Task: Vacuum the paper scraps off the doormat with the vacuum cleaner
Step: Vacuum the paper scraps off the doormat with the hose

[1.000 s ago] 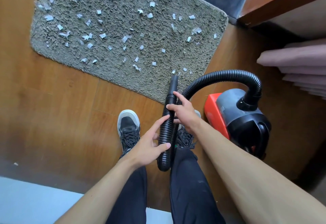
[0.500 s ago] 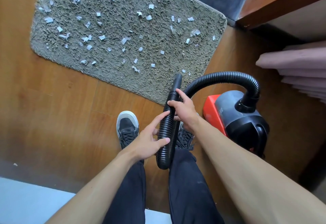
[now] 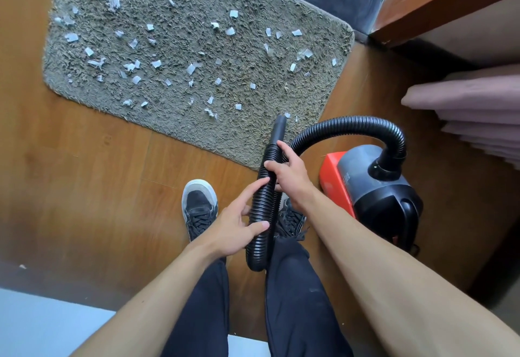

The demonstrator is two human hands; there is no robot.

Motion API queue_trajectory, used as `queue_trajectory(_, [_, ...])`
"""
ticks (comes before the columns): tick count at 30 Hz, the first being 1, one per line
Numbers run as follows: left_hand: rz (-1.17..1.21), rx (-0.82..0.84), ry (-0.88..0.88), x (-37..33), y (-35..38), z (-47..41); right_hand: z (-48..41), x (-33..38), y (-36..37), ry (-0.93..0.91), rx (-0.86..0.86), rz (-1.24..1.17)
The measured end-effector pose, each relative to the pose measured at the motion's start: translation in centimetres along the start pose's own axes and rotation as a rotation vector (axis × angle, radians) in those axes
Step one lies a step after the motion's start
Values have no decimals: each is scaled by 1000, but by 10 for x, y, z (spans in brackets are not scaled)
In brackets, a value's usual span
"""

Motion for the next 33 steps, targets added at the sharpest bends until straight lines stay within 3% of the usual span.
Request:
queue_trajectory(5, [62, 0, 8, -8, 2, -3, -5, 7, 3, -22, -7, 2])
queue_trajectory(9, [17, 14, -31, -16, 4, -13, -8, 1, -7, 20, -100, 13])
queue_trajectory(17, [-54, 62, -77, -16, 30, -25, -2, 0, -40, 40, -125, 37])
queue_trajectory(26, [-33, -40, -21, -16, 27, -14, -5, 17, -27, 67, 75, 66])
queue_trajectory(33, [-12, -21, -13, -22, 5, -3, -4, 33, -1, 22, 82, 104])
Point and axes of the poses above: each hand's wrist, its own z-axis away from the middle knuckle, its own y-axis out of the palm, x = y × z, the point moved 5 cm from there along -z, towards the middle knuckle, and after that the axes turned 11 degrees about -y, right-handed, at the moved point
